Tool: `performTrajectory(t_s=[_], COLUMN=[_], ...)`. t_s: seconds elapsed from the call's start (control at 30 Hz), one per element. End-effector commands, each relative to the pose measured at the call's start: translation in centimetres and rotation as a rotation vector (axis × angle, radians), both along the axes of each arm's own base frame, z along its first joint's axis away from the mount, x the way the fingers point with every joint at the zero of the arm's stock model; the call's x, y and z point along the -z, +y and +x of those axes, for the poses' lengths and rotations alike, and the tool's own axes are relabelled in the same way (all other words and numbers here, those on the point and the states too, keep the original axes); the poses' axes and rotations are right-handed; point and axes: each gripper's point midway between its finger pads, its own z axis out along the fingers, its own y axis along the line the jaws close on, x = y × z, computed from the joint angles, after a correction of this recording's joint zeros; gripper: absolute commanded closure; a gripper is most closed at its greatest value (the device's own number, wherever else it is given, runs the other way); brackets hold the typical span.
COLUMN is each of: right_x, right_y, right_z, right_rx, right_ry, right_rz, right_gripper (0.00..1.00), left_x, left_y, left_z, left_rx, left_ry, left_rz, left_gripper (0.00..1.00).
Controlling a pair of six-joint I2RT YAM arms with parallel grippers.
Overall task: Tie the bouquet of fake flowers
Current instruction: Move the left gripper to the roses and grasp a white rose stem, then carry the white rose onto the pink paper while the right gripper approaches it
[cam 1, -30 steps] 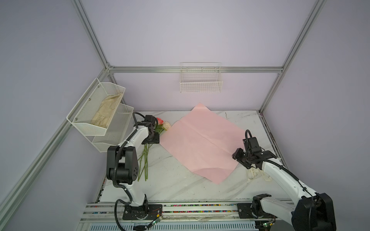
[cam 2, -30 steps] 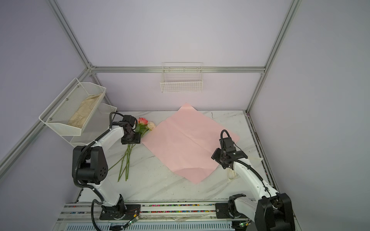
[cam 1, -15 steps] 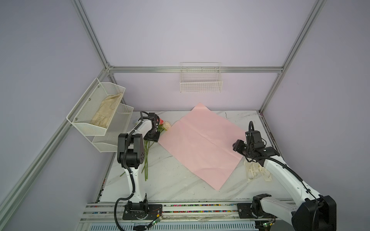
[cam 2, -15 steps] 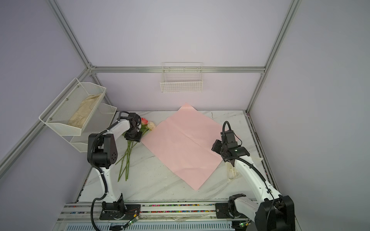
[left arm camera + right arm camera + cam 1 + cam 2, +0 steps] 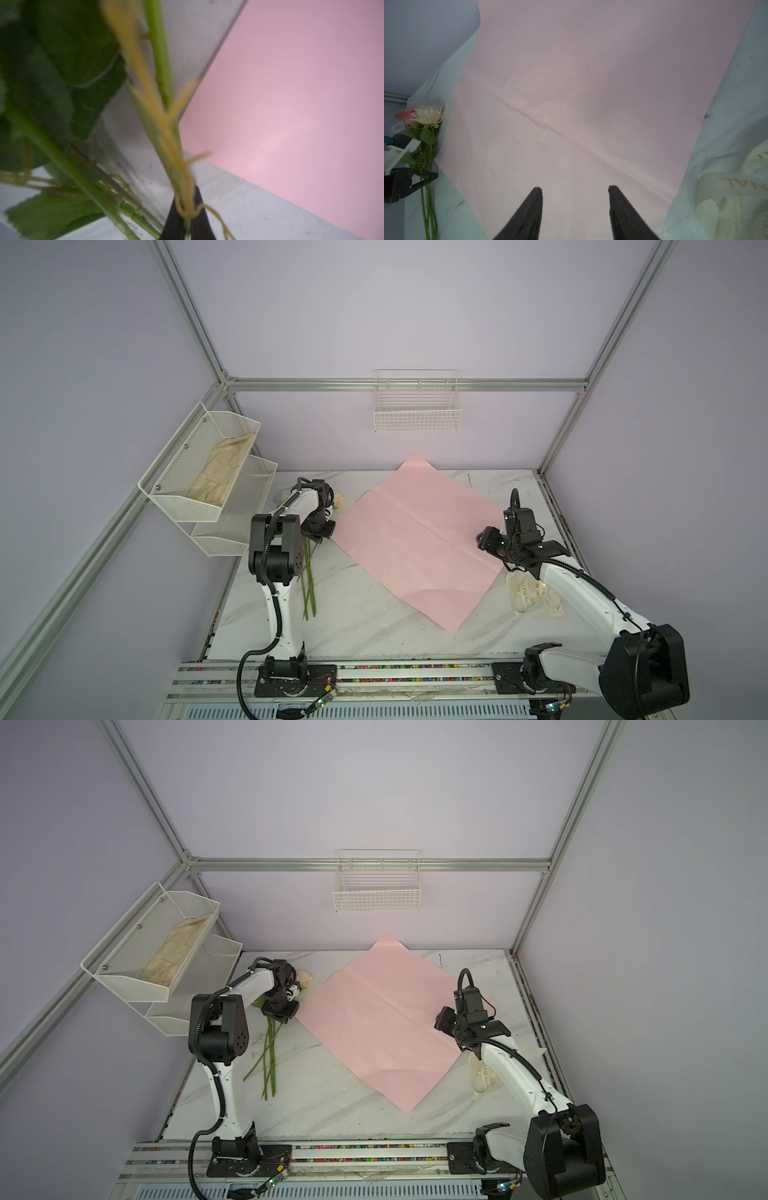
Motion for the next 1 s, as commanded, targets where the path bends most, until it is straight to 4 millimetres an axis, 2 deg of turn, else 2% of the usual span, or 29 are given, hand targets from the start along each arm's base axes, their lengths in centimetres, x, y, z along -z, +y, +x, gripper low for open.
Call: performTrajectory(t_s=[0.0, 0.1, 0.2, 0.3, 0.37, 0.5, 0.67, 0.77, 0.97], right_x=[-0.4, -0.5, -0.7, -1.1, -1.4, -1.9, -1.6, -1.4, -1.0], right_y=[0.1, 0.0, -0.2, -1.0, -1.3, -1.2, -0.7, -0.6, -0.3], right_z=[0.5, 0.7, 0.7, 0.9, 1.0, 1.3, 1.4, 1.5, 1.5], right_rx=[-0.002, 0.002, 0.007, 0.036, 0.054, 0.053, 0.038, 0.040, 0.027], right_ry=[-0.033, -0.046, -0.059, -0.082, -0.099, -0.117, -0.109, -0.103, -0.088], right_rz=[0.007, 0.004, -0.006, -0.036, -0.049, -0.043, -0.016, -0.011, 0.003], right_gripper=[0.46, 0.46, 0.46, 0.46, 0.46, 0.46, 0.46, 0.46, 0.46], left_x=[-5.9, -8.6, -11.3, -13.8, -15.4, -17.9, -17.9, -18.1, -19.0], left_y=[-1.9, -2.5, -3.9, -6.9, -9.7, -14.6, -17.9, -20.5, -25.8], left_z=[1.3, 0.3, -0.6, -1.0, -0.7, 1.3, 3.1, 3.5, 5.9], left_rx=[0.071, 0.085, 0.071, 0.053, 0.028, -0.058, -0.135, -0.129, -0.131], left_ry=[-0.100, -0.112, -0.133, -0.164, -0.187, -0.215, -0.192, -0.174, -0.178], left_rz=[-0.034, 0.008, -0.010, -0.154, -0.313, -0.604, -0.759, -0.846, -1.014], left_gripper=[1.00, 1.00, 1.00, 1.00, 1.00, 1.00, 1.00, 0.99, 0.98])
